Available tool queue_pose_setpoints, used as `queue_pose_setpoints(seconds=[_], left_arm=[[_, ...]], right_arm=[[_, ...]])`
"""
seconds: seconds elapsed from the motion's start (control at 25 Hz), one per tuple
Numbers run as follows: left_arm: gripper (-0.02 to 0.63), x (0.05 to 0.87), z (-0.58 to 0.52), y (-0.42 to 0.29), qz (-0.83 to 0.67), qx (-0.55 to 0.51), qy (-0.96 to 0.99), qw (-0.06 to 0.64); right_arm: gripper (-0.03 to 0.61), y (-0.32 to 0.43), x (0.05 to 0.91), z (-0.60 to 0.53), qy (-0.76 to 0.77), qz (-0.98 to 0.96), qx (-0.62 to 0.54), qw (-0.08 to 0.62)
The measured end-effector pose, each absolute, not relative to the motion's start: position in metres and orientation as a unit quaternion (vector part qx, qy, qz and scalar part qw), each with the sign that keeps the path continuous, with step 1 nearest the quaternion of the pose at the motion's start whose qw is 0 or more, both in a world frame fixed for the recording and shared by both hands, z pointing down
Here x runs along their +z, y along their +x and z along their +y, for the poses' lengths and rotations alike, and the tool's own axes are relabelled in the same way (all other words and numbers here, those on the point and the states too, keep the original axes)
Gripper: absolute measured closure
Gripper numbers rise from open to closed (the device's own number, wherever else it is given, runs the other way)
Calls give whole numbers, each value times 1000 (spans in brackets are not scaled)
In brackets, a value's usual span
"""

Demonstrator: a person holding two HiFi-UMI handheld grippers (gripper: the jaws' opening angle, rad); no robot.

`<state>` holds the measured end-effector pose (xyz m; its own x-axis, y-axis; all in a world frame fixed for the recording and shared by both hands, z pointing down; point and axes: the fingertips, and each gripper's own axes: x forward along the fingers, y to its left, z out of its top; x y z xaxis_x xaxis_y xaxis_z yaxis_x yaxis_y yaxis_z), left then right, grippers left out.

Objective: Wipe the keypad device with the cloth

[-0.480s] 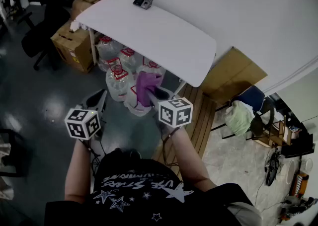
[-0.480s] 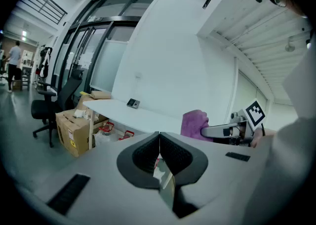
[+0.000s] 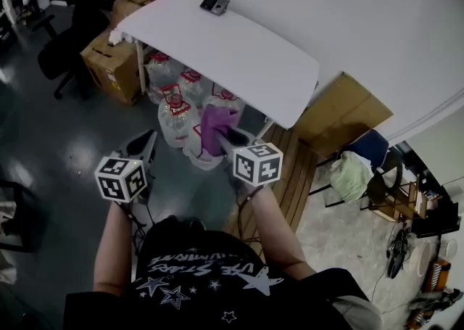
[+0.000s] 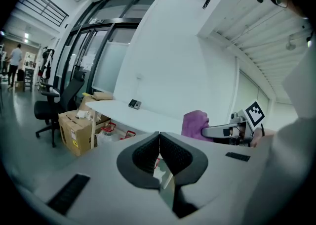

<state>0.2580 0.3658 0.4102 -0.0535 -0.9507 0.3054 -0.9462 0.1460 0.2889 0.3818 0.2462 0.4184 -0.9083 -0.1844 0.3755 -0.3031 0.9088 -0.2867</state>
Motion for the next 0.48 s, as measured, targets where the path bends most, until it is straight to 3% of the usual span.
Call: queue_pose_setpoints(seconds=[0.48], left_arm=[[604, 420, 382, 263, -738, -15, 635, 227]], right_arm=[[486, 392, 432, 243, 128, -958, 182, 179]])
